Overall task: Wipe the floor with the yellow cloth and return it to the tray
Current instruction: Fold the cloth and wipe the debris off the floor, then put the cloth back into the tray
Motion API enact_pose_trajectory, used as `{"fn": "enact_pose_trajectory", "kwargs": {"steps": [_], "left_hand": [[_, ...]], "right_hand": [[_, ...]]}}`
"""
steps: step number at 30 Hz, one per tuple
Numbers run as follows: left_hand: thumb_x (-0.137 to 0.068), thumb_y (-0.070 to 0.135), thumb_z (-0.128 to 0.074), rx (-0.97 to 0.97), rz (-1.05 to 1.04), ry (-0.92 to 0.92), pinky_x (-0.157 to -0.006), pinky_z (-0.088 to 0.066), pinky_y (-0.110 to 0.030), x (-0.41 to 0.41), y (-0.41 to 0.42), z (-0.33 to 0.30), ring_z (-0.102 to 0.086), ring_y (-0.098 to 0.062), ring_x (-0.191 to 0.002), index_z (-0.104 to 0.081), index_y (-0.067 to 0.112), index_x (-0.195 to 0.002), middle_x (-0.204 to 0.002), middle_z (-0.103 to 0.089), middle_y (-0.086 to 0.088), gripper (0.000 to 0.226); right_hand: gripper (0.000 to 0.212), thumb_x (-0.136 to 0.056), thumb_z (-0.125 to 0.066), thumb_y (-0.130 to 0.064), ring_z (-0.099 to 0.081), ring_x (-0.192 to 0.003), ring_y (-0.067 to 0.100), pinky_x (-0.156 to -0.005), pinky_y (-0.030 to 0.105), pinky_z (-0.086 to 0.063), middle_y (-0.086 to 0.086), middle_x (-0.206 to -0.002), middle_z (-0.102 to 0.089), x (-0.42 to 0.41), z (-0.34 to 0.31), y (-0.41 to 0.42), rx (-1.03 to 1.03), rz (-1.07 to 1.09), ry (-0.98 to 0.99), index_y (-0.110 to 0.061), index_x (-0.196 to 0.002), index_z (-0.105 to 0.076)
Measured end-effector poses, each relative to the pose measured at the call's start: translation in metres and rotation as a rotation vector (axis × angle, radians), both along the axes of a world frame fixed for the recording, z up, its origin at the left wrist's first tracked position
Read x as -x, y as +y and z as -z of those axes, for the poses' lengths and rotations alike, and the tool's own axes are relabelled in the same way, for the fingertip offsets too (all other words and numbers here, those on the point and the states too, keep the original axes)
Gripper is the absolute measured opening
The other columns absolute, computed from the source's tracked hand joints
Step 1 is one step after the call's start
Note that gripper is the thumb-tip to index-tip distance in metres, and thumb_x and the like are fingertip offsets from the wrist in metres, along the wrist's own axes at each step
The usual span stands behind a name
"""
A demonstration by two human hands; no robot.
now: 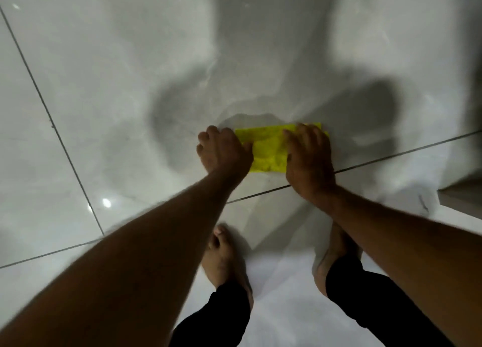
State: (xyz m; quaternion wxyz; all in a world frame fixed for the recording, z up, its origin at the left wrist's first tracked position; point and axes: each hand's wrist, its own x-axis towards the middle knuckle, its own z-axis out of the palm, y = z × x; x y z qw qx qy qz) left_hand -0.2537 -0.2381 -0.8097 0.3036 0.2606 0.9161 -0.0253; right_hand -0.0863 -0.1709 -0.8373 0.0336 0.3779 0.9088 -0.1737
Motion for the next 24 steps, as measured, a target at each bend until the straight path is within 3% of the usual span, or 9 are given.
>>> {"fn": "enact_pose_trajectory", "kwargs": {"steps": [4,7,10,12,13,16,19,21,24], "left_hand": [[-0.077,0.023,-0.060,-0.090,-0.226,-0.296,-0.073,-0.042,-0.033,-0.017,0.006,-0.022,-0.058,-0.033,-0.098,-0.057,0.012,-0.090,-0.096,-0.063,-0.012,0.017],[-0.075,0.026,-0.067,-0.253,-0.158,-0.462,-0.060,-0.039,-0.030,-0.001,0.015,-0.087,-0.051,-0.024,-0.068,-0.049,0.015,-0.065,-0.066,-0.050,-0.003,0.023],[-0.069,0.025,-0.062,-0.347,-0.239,-0.671,-0.065,-0.059,-0.042,0.020,0.039,-0.185,-0.063,-0.029,-0.069,-0.058,0.001,-0.075,-0.073,-0.063,-0.013,0.026],[-0.067,0.024,-0.058,-0.412,-0.237,-0.778,-0.071,-0.060,-0.054,0.031,0.055,-0.268,-0.070,-0.039,-0.081,-0.062,-0.006,-0.092,-0.091,-0.070,-0.026,0.039],[-0.066,0.022,-0.057,-0.460,-0.225,-0.816,-0.070,-0.060,-0.050,0.036,0.062,-0.314,-0.069,-0.038,-0.080,-0.063,-0.005,-0.093,-0.089,-0.069,-0.026,0.038],[-0.063,0.012,-0.055,-0.589,-0.267,-0.948,-0.065,-0.047,-0.038,0.048,0.065,-0.453,-0.059,-0.025,-0.074,-0.065,0.003,-0.084,-0.078,-0.060,-0.014,0.024],[-0.058,0.007,-0.052,-0.688,-0.366,-1.066,-0.068,-0.051,-0.042,0.062,0.051,-0.596,-0.061,-0.036,-0.084,-0.068,0.004,-0.093,-0.091,-0.064,-0.021,0.038],[-0.061,0.007,-0.047,-0.782,-0.437,-1.135,-0.070,-0.058,-0.046,0.067,0.033,-0.685,-0.066,-0.042,-0.090,-0.067,0.001,-0.106,-0.102,-0.069,-0.023,0.049],[-0.066,0.009,-0.041,-0.913,-0.557,-1.153,-0.087,-0.051,-0.061,0.076,0.010,-0.785,-0.059,-0.047,-0.111,-0.053,-0.002,-0.129,-0.127,-0.061,-0.026,0.065]], "right_hand": [[0.059,-0.088,-0.052,-0.012,-0.035,-0.137,0.043,-0.115,0.050,-0.027,0.026,-0.147,-0.041,0.008,-0.033,-0.012,0.245,0.461,-0.124,-0.005,-0.146,-0.039],[0.063,-0.093,-0.052,-0.021,-0.037,-0.136,0.040,-0.113,0.046,-0.032,0.022,-0.149,-0.039,0.021,-0.082,0.004,0.496,0.856,-0.051,-0.010,-0.150,-0.029],[0.059,-0.101,-0.043,-0.036,-0.040,-0.136,0.037,-0.114,0.045,-0.034,0.021,-0.152,-0.038,0.039,-0.161,0.019,0.777,1.138,0.092,-0.009,-0.151,-0.026],[0.059,-0.103,-0.033,-0.045,-0.038,-0.138,0.034,-0.116,0.045,-0.031,0.017,-0.156,-0.033,0.058,-0.236,0.022,0.904,1.333,0.298,-0.011,-0.151,-0.025],[0.058,-0.103,-0.030,-0.049,-0.040,-0.136,0.031,-0.116,0.048,-0.031,0.014,-0.158,-0.031,0.070,-0.280,0.023,0.993,1.409,0.443,-0.015,-0.151,-0.026],[0.057,-0.099,-0.020,-0.060,-0.054,-0.118,0.029,-0.106,0.053,-0.039,0.008,-0.153,-0.040,0.098,-0.411,0.017,1.346,1.367,0.900,-0.027,-0.142,-0.038],[0.076,-0.097,-0.010,-0.064,-0.050,-0.127,0.039,-0.110,0.058,-0.032,0.018,-0.139,-0.055,0.109,-0.540,0.021,1.683,1.196,1.379,-0.014,-0.143,-0.044],[0.076,-0.097,-0.011,-0.064,-0.056,-0.119,0.038,-0.105,0.056,-0.039,0.017,-0.132,-0.061,0.103,-0.624,0.029,1.676,1.201,1.443,-0.012,-0.139,-0.049],[0.084,-0.090,-0.020,-0.076,-0.056,-0.123,0.041,-0.101,0.061,-0.044,0.019,-0.136,-0.059,0.095,-0.728,0.040,1.600,1.065,1.411,-0.016,-0.137,-0.054]]}}
